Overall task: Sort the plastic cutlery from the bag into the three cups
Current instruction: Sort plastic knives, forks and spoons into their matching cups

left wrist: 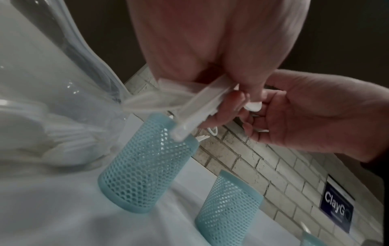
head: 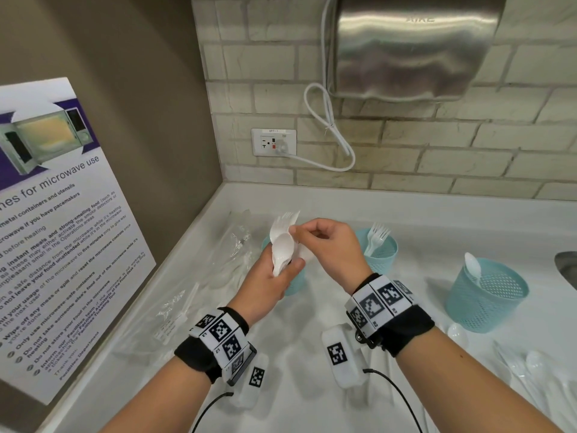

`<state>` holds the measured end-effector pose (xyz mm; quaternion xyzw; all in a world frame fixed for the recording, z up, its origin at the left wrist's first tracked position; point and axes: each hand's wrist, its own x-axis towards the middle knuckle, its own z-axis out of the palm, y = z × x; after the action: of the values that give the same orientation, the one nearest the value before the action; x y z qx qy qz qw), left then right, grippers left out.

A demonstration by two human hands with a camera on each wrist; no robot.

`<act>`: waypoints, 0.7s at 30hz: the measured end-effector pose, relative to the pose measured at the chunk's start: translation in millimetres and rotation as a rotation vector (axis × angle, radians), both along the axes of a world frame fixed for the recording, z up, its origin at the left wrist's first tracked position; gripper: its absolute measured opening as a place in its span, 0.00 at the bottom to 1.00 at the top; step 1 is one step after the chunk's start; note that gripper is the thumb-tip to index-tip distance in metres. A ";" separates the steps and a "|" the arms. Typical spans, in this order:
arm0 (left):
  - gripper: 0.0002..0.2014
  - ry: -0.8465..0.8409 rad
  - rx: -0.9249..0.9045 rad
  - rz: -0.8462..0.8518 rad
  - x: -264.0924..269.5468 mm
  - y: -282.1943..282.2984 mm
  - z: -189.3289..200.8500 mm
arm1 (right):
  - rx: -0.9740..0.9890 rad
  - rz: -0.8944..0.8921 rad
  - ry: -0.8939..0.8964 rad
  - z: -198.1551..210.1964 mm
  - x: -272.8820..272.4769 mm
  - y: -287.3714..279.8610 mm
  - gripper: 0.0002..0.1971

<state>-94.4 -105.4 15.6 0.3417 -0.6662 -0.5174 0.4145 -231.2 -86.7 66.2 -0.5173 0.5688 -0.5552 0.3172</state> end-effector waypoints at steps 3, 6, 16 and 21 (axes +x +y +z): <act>0.10 0.084 0.043 0.029 1.0 1.3 4.0 | -0.039 -0.020 0.002 1.6 -2.7 -1.0 0.09; 0.13 0.108 0.066 0.044 2.1 0.1 5.8 | -0.147 -0.111 0.025 16.8 -7.3 -2.8 0.09; 0.07 0.020 0.019 0.223 18.5 -15.3 -3.2 | -0.462 -0.249 -0.020 75.9 -21.0 1.3 0.06; 0.09 0.061 0.036 0.205 13.4 -15.7 -3.8 | -0.088 -0.172 0.087 16.0 -11.5 -18.3 0.05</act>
<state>-81.0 -121.1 11.9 0.3995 -0.6056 -0.4943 0.4789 -242.8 -105.0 82.2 -0.5038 0.5993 -0.5819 0.2202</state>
